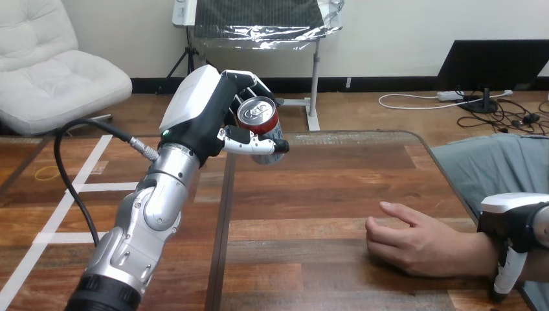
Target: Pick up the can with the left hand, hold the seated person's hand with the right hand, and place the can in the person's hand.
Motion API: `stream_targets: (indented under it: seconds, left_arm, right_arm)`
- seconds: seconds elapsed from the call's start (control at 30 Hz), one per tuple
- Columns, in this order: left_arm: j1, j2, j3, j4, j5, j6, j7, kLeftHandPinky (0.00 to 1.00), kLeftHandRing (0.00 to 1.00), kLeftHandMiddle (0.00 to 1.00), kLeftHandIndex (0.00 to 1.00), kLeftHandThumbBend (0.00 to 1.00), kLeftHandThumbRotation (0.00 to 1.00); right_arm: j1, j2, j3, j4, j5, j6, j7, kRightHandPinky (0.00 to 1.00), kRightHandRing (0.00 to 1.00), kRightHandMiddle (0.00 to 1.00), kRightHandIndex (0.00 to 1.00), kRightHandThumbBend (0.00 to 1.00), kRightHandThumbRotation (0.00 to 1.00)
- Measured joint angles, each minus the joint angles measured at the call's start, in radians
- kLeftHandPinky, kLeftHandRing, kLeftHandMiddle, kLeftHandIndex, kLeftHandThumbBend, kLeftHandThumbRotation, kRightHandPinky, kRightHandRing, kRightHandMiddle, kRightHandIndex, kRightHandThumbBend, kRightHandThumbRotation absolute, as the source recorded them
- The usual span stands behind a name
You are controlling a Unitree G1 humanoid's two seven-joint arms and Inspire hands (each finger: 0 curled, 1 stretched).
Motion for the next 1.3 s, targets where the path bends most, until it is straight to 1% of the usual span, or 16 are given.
stream_targets:
  seconds: [0.37, 0.6, 0.7, 0.8, 1.0, 1.2, 1.3]
  left_arm:
    - [0.0, 0.0, 0.0, 0.006, 0.0, 0.0, 0.0, 0.33, 0.39, 0.45, 0.51, 0.6, 0.0]
    - [0.0, -0.001, -0.002, 0.013, 0.0, 0.0, -0.003, 0.33, 0.39, 0.45, 0.51, 0.6, 0.0]
    - [0.0, -0.002, -0.003, 0.015, 0.0, 0.0, -0.008, 0.33, 0.39, 0.46, 0.51, 0.6, 0.0]
    - [0.0, -0.003, -0.004, 0.018, 0.001, 0.002, -0.011, 0.33, 0.39, 0.46, 0.51, 0.6, 0.0]
    - [-0.001, -0.007, -0.007, 0.026, 0.002, 0.002, -0.013, 0.33, 0.39, 0.46, 0.51, 0.6, 0.0]
    - [-0.003, -0.014, -0.011, 0.039, 0.002, 0.002, -0.019, 0.33, 0.39, 0.45, 0.51, 0.6, 0.0]
    - [-0.008, -0.022, -0.012, 0.054, 0.002, 0.002, -0.02, 0.33, 0.39, 0.45, 0.51, 0.6, 0.0]
  right_arm:
    - [0.006, -0.002, 0.0, -0.029, 0.002, 0.013, 0.013, 0.26, 0.36, 0.47, 0.51, 0.66, 0.0]
    - [0.006, -0.003, -0.004, -0.04, 0.007, 0.031, 0.02, 0.25, 0.35, 0.47, 0.52, 0.67, 0.0]
    - [0.006, -0.003, -0.006, -0.044, 0.009, 0.038, 0.023, 0.26, 0.37, 0.48, 0.52, 0.67, 0.0]
    - [0.005, -0.004, -0.009, -0.046, 0.012, 0.038, 0.025, 0.27, 0.38, 0.49, 0.52, 0.68, 0.0]
    - [0.005, -0.005, -0.021, -0.048, 0.029, 0.037, 0.025, 0.26, 0.37, 0.49, 0.5, 0.69, 0.0]
    - [0.004, -0.01, -0.034, -0.048, 0.037, 0.022, 0.021, 0.3, 0.41, 0.53, 0.5, 0.69, 0.0]
    - [0.0, -0.011, -0.036, -0.049, 0.039, 0.019, 0.022, 0.3, 0.42, 0.53, 0.49, 0.68, 0.0]
